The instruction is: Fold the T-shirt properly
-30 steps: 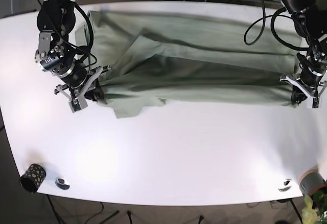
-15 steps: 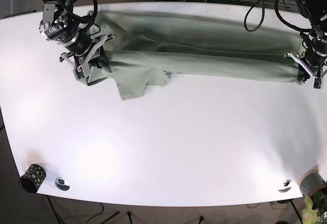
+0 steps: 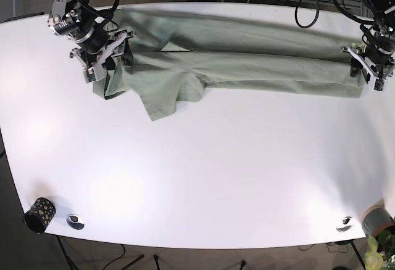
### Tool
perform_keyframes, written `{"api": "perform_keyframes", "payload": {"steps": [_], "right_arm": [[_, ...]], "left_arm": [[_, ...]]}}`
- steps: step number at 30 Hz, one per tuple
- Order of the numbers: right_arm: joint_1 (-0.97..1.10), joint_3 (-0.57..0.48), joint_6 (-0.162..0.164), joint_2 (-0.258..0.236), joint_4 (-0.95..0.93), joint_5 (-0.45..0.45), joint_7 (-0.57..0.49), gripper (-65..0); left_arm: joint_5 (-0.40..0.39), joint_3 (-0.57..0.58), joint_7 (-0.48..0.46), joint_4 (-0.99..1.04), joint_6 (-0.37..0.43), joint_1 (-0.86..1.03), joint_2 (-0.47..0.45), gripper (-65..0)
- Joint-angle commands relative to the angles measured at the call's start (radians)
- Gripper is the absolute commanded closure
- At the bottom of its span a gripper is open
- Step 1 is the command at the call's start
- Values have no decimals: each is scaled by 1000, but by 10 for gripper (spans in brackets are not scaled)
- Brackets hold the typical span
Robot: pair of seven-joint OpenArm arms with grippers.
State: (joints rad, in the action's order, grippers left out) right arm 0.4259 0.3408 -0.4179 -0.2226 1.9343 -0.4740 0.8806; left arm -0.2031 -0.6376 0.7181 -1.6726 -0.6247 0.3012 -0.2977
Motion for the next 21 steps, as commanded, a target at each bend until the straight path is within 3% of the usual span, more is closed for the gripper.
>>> {"api": "perform_keyframes", "payload": {"steps": [1, 12, 21], "right_arm": [[-5, 25, -11, -10, 18, -24, -19, -404], [-103, 13, -11, -11, 23, -71, -18, -417], [-304, -136, -3, -19, -212, -70, -16, -423]], "left_arm": [[-11, -6, -18, -16, 12, -1, -18, -479], [-45, -17, -16, -130, 7, -67, 32, -442], [8, 58, -21, 41, 9, -119, 35, -439]]}}
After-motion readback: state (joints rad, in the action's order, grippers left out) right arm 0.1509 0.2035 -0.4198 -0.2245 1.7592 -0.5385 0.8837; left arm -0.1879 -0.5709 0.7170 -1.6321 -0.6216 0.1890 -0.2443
